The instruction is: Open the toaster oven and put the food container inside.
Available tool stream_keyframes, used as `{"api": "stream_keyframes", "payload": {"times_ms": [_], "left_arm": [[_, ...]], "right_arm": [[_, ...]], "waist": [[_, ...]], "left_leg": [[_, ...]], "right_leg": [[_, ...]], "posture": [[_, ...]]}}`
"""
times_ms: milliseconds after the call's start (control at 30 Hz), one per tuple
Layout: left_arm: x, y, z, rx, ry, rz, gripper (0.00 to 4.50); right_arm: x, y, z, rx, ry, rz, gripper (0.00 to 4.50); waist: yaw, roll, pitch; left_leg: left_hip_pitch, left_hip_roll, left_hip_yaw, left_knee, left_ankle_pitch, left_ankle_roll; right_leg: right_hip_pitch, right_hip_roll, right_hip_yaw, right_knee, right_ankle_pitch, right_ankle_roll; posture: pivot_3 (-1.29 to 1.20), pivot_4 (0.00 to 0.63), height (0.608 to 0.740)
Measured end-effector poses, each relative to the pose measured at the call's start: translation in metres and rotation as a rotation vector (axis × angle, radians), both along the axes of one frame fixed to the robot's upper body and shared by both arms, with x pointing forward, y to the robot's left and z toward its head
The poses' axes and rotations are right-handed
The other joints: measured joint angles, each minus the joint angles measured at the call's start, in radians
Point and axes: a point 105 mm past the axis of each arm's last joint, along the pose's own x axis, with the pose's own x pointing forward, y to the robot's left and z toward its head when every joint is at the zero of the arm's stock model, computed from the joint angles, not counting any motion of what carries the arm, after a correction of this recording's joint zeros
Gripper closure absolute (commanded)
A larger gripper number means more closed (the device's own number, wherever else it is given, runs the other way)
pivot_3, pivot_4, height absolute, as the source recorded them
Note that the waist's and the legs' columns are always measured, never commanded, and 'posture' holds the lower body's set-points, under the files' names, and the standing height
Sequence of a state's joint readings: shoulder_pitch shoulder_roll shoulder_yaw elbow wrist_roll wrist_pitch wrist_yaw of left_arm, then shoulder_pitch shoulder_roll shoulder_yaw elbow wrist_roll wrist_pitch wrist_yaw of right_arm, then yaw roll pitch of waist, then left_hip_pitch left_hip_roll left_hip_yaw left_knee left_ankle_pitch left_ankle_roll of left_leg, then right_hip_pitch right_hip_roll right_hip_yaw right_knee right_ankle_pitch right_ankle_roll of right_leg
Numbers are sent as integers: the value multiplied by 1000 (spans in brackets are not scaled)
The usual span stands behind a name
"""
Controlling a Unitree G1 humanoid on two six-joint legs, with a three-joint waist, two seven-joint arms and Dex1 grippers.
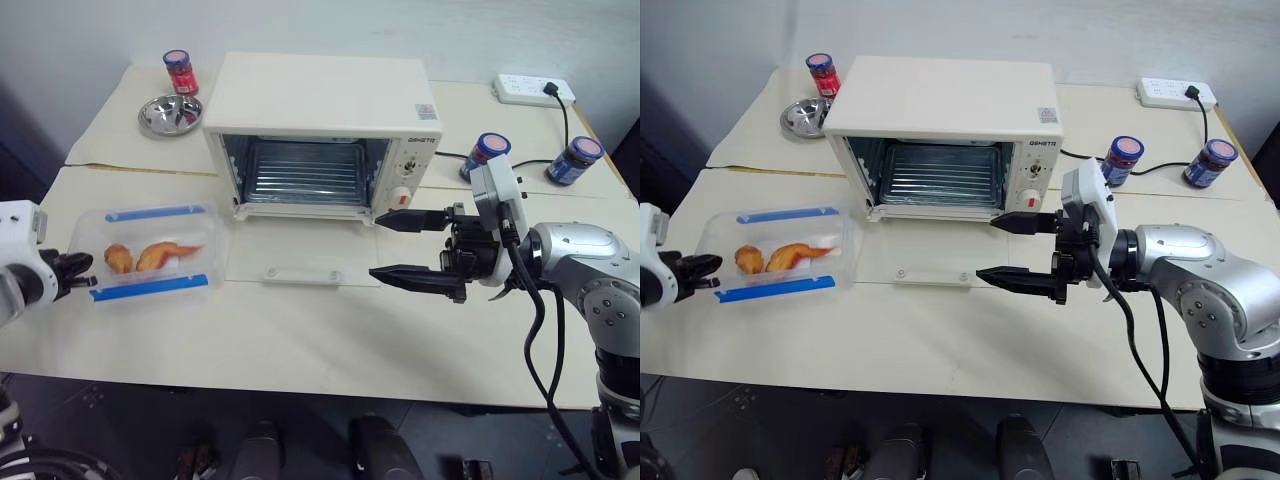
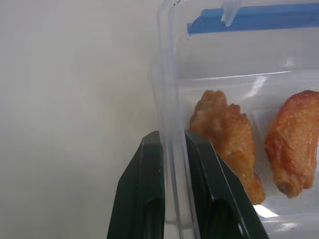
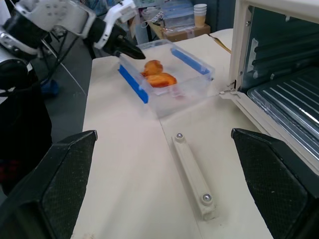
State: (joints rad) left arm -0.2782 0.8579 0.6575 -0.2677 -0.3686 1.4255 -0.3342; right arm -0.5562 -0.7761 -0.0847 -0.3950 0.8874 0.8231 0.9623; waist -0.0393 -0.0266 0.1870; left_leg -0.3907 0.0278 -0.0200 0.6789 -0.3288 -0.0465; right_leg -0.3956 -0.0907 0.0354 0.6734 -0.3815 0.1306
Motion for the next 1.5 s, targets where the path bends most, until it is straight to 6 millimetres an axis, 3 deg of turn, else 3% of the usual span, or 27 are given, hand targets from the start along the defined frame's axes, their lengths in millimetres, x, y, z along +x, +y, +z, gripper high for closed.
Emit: {"api": "stream_keyframes", "payload": {"times_ms": [200, 433, 733, 933, 1100, 1467, 1500], "left_arm": [[-20, -4, 11, -12, -34, 38, 4222], [-19, -8, 37, -72, -159, 3, 4222], [-4, -50, 58, -122, -257, -191, 4222], [20, -107, 33, -164, -196, -359, 4222], [38, -146, 27, -147, -183, -406, 4222], [70, -174, 22, -140, -156, -324, 4222], [72, -175, 21, -144, -158, -321, 3873]], "right_arm": [[4, -3, -4, -5, 5, -3, 0], [11, -1, -10, -3, 22, -9, 0], [14, -2, -10, -9, 19, -28, 0], [15, -4, -10, -12, 8, -52, 0], [14, -10, -8, -5, -7, -98, 0], [14, -21, -15, -2, 10, -190, 0], [14, -22, -15, -2, 12, -194, 0]], "waist": [[12, 0, 0], [11, 0, 0], [11, 0, 0], [12, 0, 0], [13, 0, 0], [14, 0, 0], [13, 0, 0]], "left_leg": [[0, 0, 0, 0, 0, 0], [0, 0, 0, -1, 0, 0], [0, 1, 0, 0, -1, -1], [0, 1, 0, 1, -1, -1], [0, 1, 0, 2, -1, -1], [0, 1, 1, 3, -1, -1], [0, 1, 1, 3, -1, -1]], "right_leg": [[0, 1, 0, -1, 0, 0], [1, 6, 0, -2, 0, 0], [1, 8, 0, -2, 0, 0], [1, 8, 0, -2, 1, 1], [2, 9, 0, -2, 1, 1], [2, 11, 2, -2, 1, 2], [2, 11, 2, -2, 1, 2]], "posture": [[0, 150, 740], [0, 150, 740], [0, 150, 740], [0, 150, 740], [0, 150, 740], [0, 150, 740], [0, 150, 740]]}}
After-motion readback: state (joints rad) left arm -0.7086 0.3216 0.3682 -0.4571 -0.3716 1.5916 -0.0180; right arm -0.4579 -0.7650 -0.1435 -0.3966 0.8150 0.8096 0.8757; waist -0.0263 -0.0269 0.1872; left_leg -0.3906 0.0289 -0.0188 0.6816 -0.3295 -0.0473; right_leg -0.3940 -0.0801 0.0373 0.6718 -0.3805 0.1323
